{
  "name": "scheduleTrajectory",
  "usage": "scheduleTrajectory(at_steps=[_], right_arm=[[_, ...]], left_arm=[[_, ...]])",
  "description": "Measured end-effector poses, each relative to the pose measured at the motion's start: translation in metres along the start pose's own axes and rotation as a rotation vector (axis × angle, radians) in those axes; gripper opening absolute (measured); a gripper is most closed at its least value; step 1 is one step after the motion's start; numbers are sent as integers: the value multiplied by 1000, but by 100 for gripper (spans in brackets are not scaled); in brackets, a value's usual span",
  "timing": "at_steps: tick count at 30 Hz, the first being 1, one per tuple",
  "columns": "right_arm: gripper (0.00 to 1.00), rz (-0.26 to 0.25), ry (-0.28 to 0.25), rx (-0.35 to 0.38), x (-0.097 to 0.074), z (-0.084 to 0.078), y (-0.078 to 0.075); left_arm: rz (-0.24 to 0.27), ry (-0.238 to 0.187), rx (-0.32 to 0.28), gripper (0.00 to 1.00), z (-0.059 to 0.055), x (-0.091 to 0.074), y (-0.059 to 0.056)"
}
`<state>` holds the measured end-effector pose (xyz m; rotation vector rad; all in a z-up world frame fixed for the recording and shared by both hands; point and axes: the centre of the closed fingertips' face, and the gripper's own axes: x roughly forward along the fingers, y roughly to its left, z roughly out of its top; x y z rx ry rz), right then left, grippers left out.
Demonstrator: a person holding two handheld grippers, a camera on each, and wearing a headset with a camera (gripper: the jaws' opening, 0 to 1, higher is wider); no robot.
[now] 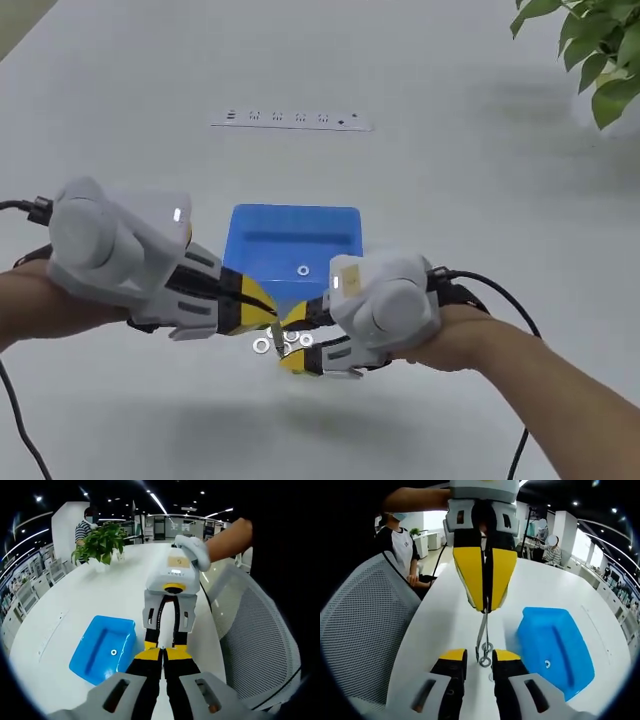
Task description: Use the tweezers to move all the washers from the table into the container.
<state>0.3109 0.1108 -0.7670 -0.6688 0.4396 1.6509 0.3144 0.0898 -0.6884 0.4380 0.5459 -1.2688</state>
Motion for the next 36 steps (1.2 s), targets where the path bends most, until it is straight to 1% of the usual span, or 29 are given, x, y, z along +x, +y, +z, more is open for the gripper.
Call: scheduleTrajectory(at_steps=[8, 19, 36], right_arm=[[13, 0, 4, -8, 3, -2, -3], [11, 0, 3, -23, 3, -1, -1], [9, -12, -4, 14, 4, -1, -2]], left_arm=[[-5, 1, 4, 5, 0, 0, -1], [-8, 6, 11, 5, 1, 2, -1], [-2, 14, 11, 5, 0, 2, 0]])
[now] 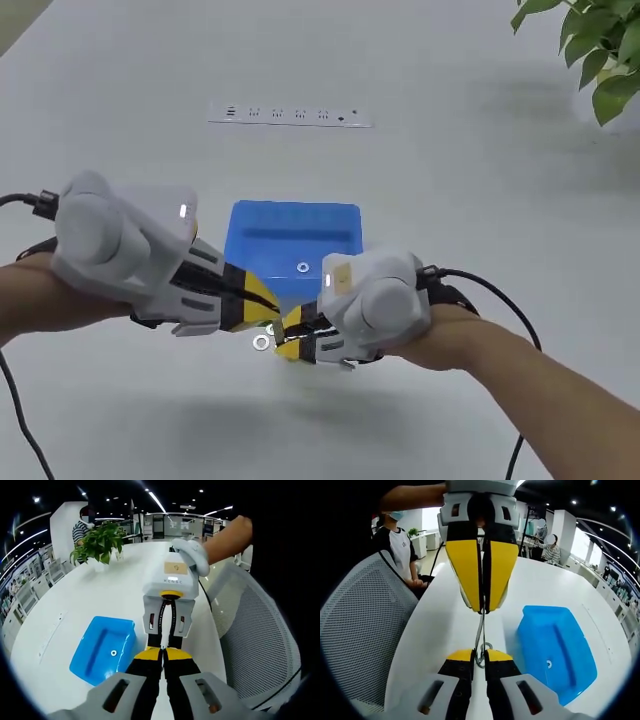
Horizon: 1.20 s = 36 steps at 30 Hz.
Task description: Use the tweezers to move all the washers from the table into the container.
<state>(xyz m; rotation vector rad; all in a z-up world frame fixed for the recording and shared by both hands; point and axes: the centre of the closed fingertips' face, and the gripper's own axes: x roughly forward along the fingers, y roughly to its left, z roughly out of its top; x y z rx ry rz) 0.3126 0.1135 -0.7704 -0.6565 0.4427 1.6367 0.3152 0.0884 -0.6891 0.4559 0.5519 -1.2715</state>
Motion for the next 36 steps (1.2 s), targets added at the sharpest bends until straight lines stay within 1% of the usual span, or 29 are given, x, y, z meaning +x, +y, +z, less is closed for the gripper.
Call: scheduleTrajectory(at_steps=[10, 15, 18, 22, 27, 31, 34, 36], right_arm=[[9, 2, 2, -11, 0, 0, 0], [9, -2, -8, -13, -2, 3, 1], [9, -4, -12, -17, -4, 6, 0], [9, -8, -14, -20, -6, 8, -1], [9, -12, -17, -21, -10, 11, -2], [9, -16, -22, -14, -14, 13, -3], [9, -21, -26, -11, -18, 15, -3], [9, -23, -25, -16, -20, 16, -4]], left_arm=[[6, 6, 0, 5, 0, 0, -1], [11, -7, -19, 6, 2, -2, -1], [16, -14, -26, 8, 3, -2, -1], [26, -33, -26, 16, 6, -4, 1], [35, -74, -42, 25, 9, -7, 0], [53, -95, -75, 35, 7, -9, 1], [69, -119, -115, 44, 6, -12, 0], [84, -132, -134, 48, 5, -15, 1]])
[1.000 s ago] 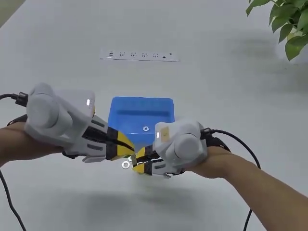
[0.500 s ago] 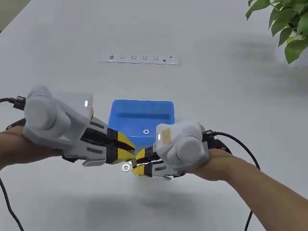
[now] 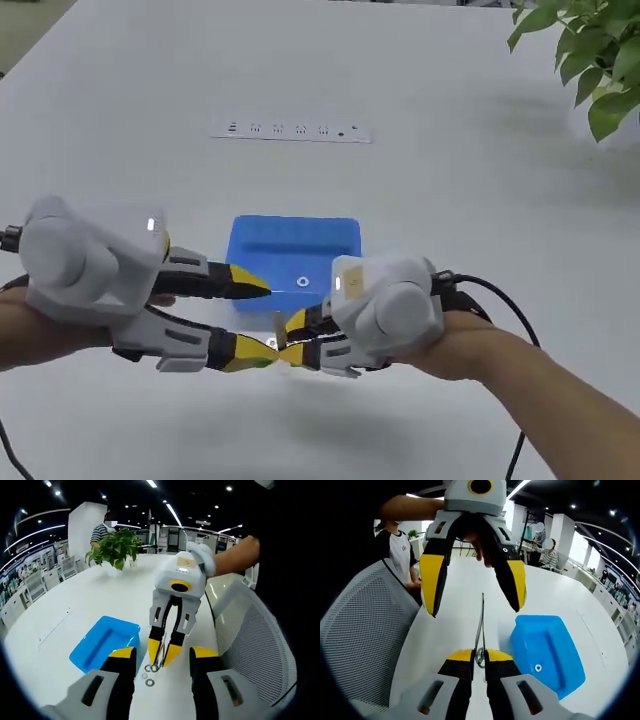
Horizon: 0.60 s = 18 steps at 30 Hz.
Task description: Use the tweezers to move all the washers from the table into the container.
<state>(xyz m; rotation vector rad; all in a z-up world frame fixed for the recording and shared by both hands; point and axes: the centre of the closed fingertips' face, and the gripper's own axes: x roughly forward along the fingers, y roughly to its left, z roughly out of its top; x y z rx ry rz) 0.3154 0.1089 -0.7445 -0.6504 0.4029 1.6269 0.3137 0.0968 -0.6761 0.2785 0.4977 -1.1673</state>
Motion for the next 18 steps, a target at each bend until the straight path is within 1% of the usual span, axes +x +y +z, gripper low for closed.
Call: scheduleTrajectory(at_steps=[3, 9, 15, 18], right_arm=[[9, -6, -5, -3, -4, 4, -2], [9, -5, -11, -10, -12, 12, -6], [9, -7, -12, -17, -20, 19, -12], [9, -9, -12, -21, -24, 23, -16]], left_arm=[[27, -11, -18, 54, -4, -4, 2], [76, -30, -52, 67, -7, -11, 6], [92, -49, -68, 74, -7, -14, 5], [103, -56, -79, 75, -7, -16, 5]])
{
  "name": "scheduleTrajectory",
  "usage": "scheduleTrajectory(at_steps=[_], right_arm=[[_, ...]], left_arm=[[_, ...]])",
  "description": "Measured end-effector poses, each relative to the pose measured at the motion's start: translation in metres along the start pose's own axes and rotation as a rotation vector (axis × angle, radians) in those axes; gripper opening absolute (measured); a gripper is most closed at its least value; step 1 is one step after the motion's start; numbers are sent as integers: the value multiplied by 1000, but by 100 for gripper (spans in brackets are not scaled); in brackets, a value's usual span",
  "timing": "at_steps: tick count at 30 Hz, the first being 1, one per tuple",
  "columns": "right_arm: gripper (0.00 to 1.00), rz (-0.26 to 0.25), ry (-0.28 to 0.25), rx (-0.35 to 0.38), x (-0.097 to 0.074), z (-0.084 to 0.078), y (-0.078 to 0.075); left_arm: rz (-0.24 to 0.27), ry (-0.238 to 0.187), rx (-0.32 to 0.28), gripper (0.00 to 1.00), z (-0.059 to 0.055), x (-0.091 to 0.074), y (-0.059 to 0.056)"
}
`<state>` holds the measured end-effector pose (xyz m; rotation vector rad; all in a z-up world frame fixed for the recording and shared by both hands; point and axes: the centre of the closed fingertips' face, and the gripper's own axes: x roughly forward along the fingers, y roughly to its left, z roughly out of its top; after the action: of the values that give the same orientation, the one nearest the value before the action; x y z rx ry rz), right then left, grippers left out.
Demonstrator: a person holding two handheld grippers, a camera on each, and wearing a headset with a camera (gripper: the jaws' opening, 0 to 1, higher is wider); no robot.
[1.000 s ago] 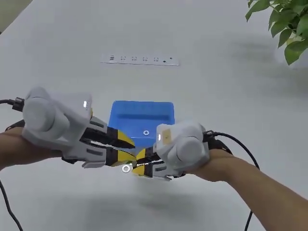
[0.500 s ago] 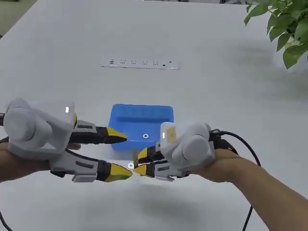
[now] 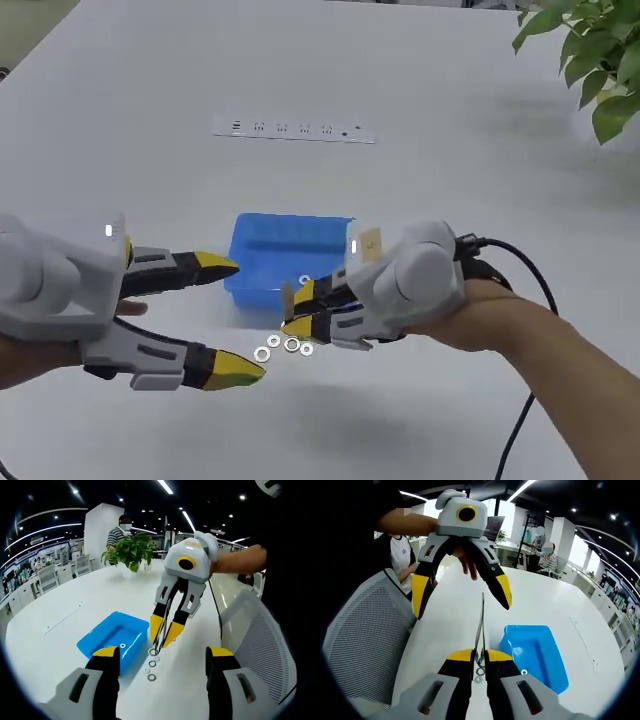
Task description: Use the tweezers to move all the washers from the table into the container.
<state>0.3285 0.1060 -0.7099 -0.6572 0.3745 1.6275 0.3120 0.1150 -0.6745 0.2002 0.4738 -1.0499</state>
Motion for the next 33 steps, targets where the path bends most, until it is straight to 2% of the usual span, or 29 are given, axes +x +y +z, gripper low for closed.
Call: scheduleTrajectory(at_steps=[4, 8, 12, 16, 21, 33], right_arm=[[9, -1, -7, 2, -4, 3, -5], [9, -6, -11, 5, -6, 5, -11], [9, -11, -17, 1, -9, 8, -19], [9, -25, -25, -8, -11, 10, -29], [9, -39, -31, -11, -11, 8, -43], [9, -50, -20, -34, -1, -4, -58]], left_arm=[[13, -14, -18, 79, 0, -2, 0], [32, -5, -30, 82, -2, -3, 2], [50, -22, -44, 85, -1, -7, 4], [63, -13, -53, 89, -4, -9, 6], [68, -15, -58, 92, -6, -10, 7], [91, -23, -58, 99, -6, -11, 13]])
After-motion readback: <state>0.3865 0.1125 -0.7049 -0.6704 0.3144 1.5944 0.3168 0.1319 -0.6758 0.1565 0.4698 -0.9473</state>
